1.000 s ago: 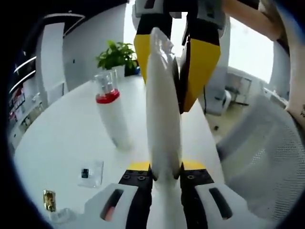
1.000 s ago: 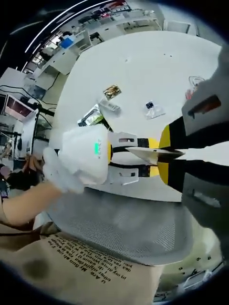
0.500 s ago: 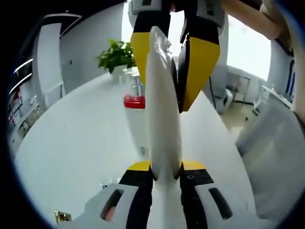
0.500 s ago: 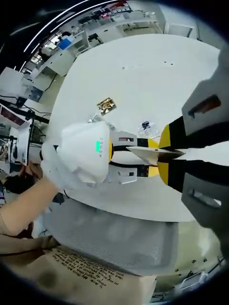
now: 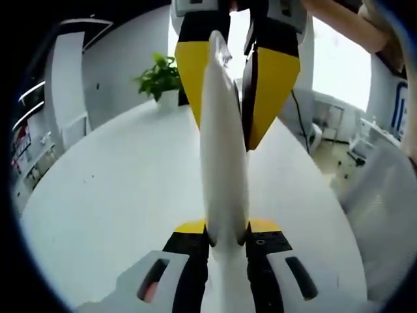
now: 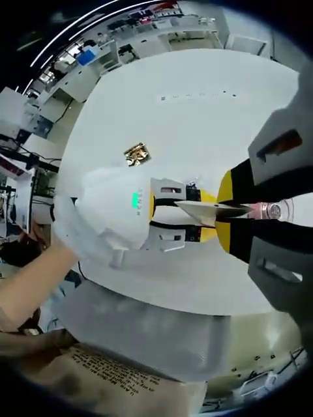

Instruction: Arrange the skincare products in the storage area until every visible bottle or jar stands upright without overlapping.

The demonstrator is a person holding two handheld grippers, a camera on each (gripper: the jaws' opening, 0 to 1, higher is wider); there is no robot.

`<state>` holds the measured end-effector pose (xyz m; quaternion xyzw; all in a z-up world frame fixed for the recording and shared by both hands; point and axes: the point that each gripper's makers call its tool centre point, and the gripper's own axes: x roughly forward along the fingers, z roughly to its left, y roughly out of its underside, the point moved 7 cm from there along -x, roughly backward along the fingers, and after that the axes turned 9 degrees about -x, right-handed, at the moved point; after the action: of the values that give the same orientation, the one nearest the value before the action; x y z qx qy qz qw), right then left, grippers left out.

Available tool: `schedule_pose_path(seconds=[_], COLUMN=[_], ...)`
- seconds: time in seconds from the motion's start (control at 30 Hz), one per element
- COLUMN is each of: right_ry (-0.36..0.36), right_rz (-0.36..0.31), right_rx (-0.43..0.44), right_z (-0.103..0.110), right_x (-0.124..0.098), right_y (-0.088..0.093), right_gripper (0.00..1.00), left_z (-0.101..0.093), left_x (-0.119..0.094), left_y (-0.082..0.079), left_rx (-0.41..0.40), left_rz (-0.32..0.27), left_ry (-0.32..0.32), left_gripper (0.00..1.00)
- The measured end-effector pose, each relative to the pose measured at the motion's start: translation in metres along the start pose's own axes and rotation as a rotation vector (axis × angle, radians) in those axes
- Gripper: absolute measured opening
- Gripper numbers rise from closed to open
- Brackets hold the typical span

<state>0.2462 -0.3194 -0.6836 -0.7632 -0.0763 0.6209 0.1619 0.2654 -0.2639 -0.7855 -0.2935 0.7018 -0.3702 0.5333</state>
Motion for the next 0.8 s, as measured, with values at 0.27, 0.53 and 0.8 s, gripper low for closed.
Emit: schedule_pose_path(seconds=[0.27,0.53,0.8], right_ry=[0.000,-0.003,-0.003], right_rz=[0.011,0.007,0.007], right_rx=[0.002,0.006,0.006], right_z=[-0.0004,-0.0008,-0.0011], right_x=[-0.0023,-0.0024,-0.0021], right_y=[0.0016,0.0023,0.0036], right_gripper=[0.07,0.07,0.07], left_z=[0.0053,0.0062,0.0088], left_x=[0.0035,0.0049,0.0078], left_y=[-0.0027,-0.0024,-0.0002], left_rx=[-0.007,-0.006,-0.010], left_rz=[-0.008,-0.006,-0.007], left_ry=[-0.008,-0.004,-0.005], left_gripper=[0.18,0.18,0.18])
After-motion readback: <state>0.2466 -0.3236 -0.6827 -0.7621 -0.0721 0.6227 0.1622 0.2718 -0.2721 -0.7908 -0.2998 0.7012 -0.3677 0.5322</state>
